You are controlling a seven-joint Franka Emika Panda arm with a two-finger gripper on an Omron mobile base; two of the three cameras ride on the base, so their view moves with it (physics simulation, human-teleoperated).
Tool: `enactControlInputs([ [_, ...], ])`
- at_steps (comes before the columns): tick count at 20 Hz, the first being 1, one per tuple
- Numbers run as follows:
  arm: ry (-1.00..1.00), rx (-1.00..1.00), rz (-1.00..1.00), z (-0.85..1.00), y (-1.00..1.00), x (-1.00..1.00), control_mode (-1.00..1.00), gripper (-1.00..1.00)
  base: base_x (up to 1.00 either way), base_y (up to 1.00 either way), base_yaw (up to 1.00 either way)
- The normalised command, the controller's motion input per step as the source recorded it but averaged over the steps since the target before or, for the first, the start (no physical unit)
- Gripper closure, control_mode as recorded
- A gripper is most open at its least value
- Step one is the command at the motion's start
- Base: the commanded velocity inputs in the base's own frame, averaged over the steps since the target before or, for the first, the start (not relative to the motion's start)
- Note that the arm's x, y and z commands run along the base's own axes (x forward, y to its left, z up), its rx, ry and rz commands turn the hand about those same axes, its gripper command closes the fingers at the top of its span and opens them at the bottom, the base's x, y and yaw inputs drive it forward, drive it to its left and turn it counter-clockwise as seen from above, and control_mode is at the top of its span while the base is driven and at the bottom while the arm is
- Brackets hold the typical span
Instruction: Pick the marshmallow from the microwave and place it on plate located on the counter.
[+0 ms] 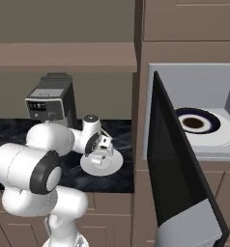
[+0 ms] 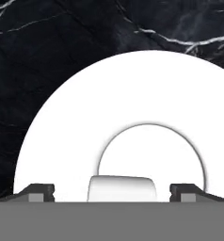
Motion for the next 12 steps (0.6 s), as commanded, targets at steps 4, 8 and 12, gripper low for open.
enactControlInputs([
  [4, -0.14, -0.03, 0.00, 1.00, 0.44, -0.60, -1.00, -1.00, 0.00, 0.00, 0.00],
  [8, -0.09, -0.01, 0.00, 1.00, 0.40, -0.85, -1.00, -1.00, 0.00, 0.00, 0.00],
  [12, -0.06, 0.00, 0.04, 1.00, 0.12, -1.00, -1.00, -1.00, 0.00, 0.00, 0.00],
])
